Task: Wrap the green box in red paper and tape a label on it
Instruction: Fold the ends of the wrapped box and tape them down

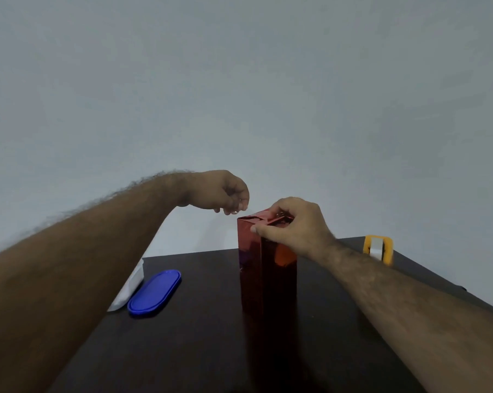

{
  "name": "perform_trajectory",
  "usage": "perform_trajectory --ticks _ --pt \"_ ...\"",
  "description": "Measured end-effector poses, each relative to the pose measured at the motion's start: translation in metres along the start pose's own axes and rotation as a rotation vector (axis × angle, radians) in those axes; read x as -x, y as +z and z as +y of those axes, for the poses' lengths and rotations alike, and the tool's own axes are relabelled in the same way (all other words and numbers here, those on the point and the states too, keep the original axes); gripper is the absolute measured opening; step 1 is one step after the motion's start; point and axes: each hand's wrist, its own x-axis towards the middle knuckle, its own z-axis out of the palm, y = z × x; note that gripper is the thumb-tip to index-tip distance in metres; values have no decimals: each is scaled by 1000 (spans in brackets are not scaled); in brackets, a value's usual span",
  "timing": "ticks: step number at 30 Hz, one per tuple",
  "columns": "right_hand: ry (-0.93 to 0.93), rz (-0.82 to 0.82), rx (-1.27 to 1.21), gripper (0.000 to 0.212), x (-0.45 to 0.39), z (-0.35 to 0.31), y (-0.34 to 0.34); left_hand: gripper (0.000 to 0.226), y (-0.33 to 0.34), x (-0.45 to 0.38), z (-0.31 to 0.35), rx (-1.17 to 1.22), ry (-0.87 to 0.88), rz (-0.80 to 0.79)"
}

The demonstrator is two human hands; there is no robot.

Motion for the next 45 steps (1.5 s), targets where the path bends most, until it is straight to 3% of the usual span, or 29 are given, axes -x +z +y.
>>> perform_trajectory --ticks 4,7,14,24,39,41,45 --pt "-51 -34 -33 44 -1 4 -2 25 3 -15 5 -1 26 -35" --pt "-78 -79 3 55 -3 4 -5 21 2 -22 11 2 37 -80" --pt "-33 6 -130 47 4 6 -2 28 0 -38 25 -84 34 -231" --pt "15 76 -177 56 5 9 6 21 -5 -70 32 -181 20 -400" --pt "22 67 -158 57 3 11 7 10 1 -79 41 -280 -16 -333" --pt "16 75 -164 54 3 11 8 14 1 -79 45 -290 -31 -318" --pt "-52 35 -143 64 4 11 10 49 3 -79 48 -258 -123 -312"
